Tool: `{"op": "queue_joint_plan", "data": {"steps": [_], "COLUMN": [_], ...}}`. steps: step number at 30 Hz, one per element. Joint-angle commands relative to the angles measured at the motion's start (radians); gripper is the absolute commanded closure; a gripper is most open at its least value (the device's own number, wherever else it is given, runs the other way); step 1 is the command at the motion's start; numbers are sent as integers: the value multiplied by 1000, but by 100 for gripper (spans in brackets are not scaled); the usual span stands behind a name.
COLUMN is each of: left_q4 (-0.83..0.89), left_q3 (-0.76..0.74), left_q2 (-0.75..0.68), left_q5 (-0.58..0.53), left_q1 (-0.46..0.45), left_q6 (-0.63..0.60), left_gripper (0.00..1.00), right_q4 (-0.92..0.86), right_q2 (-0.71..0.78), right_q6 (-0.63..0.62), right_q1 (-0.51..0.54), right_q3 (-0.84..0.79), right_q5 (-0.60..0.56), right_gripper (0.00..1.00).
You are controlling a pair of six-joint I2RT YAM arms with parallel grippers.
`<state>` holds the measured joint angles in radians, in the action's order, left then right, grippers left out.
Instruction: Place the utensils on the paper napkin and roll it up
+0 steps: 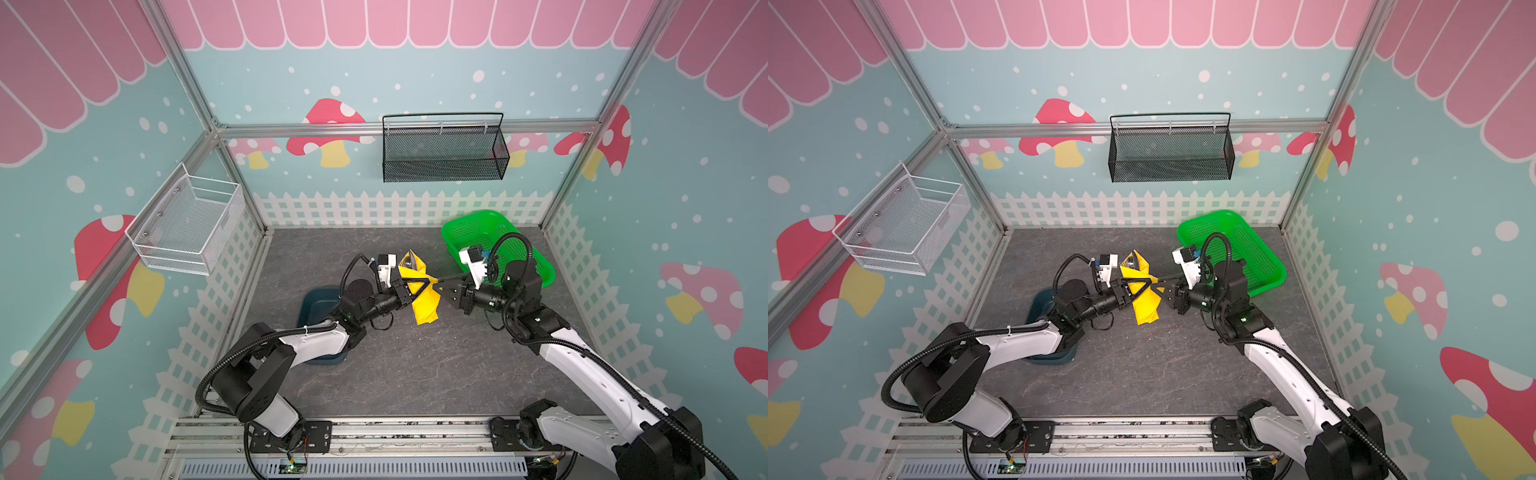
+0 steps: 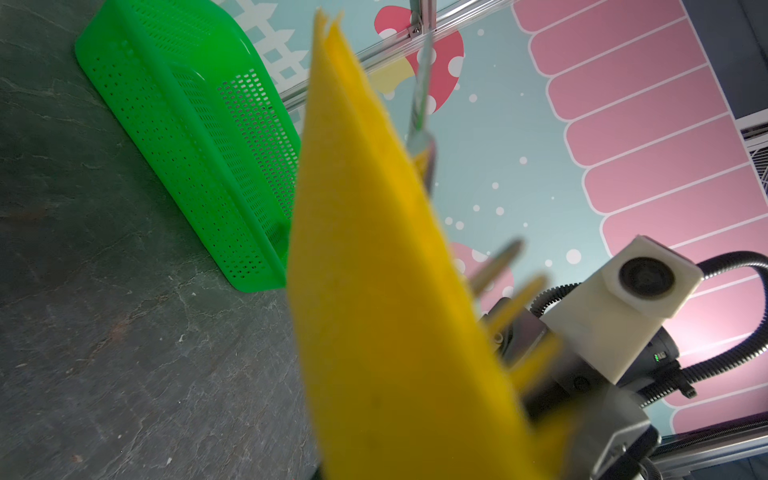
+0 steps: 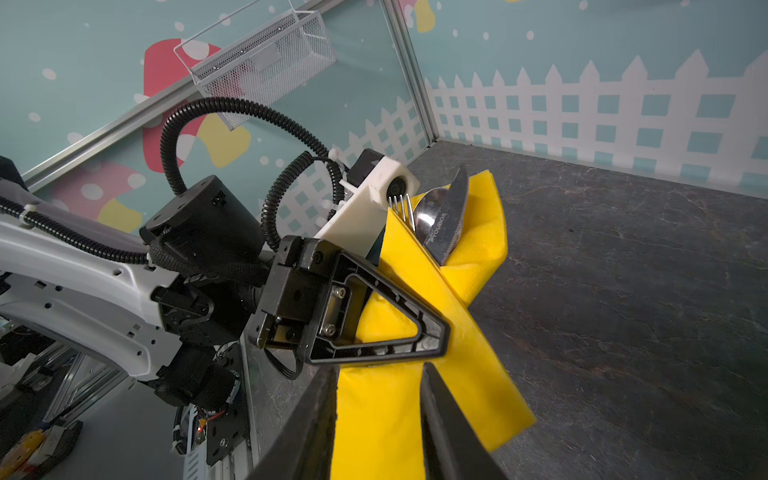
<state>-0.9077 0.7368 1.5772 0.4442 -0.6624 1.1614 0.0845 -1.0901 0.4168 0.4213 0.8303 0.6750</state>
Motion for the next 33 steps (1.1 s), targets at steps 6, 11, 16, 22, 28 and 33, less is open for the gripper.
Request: {"op": "queue_joint_plan", "data": {"steps": [6,11,16,22,28,33], "left_q4": [-16,-15,-3,27,45,56], "left_q3": [32,35,32,39,42,41], "left_q2": [-27,-28,-38,-52,-63,-71], "left_q5": [-15,-13,-19,-27,-32,-38], "left_q1": [1,1,1,2,3,3], "left_q6": [-14,-14,-25,-40,-50,-56], "left_gripper": [93,93,93,93,93,93], "right_q4": [-69,-70,-86,-48,-11,-6], "right_q2": [-49,-47,-22,25,43,58], "right_q6": [-81,-93,-108,-131,-75,-119], "right_q1": [39,42,42,42,38,35], "right_q3": [55,46,47,7,-43,-40], "right_q5": [-48,-57,-124,-83,-241,-167], "right_gripper": [64,64,61,58,53,52]}}
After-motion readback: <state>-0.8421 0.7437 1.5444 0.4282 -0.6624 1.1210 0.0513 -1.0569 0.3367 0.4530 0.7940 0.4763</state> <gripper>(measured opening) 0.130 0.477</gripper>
